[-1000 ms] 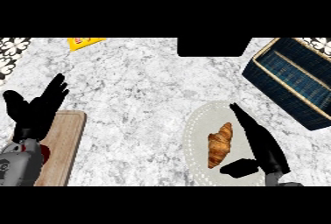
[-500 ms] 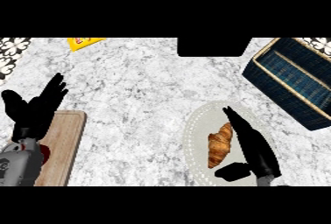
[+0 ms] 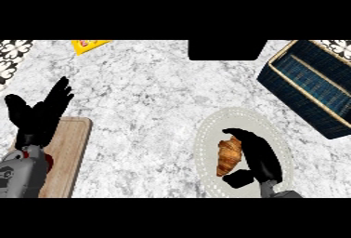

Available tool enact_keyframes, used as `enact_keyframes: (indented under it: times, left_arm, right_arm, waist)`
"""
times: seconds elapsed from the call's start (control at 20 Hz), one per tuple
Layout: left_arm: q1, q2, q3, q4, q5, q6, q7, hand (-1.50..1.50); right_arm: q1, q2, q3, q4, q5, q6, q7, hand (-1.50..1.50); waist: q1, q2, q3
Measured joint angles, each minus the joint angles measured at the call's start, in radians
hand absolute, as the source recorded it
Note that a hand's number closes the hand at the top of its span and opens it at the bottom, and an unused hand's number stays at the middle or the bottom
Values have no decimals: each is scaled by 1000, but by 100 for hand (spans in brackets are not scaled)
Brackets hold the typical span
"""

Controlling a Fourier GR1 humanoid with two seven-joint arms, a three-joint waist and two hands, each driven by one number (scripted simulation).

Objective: Pick the croissant from the placemat and place it in the basket

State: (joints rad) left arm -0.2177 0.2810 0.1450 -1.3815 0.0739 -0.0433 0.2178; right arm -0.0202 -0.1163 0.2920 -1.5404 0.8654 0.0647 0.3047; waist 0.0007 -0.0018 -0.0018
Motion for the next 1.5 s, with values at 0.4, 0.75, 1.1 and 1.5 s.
enact_keyframes:
  times: [0.4,0.75,1.1,1.5]
  left_arm:
    - [14,-8,15,-5,-8,-16,-2,0]
    - [-26,-17,-5,0,-10,-28,14,0]
    - [-48,-39,-33,11,-26,-28,5,0]
    - [-45,-37,-26,25,-26,-30,-7,0]
  right_arm:
    - [-54,11,0,52,59,13,-17,150]
    - [-334,95,57,178,24,-83,412,150]
    - [-664,110,135,417,-106,-262,698,150]
    - [-880,112,176,436,-142,-580,699,150]
  waist:
    - [-2,-6,-6]
    - [46,9,0]
    - [82,16,1]
    - [79,12,1]
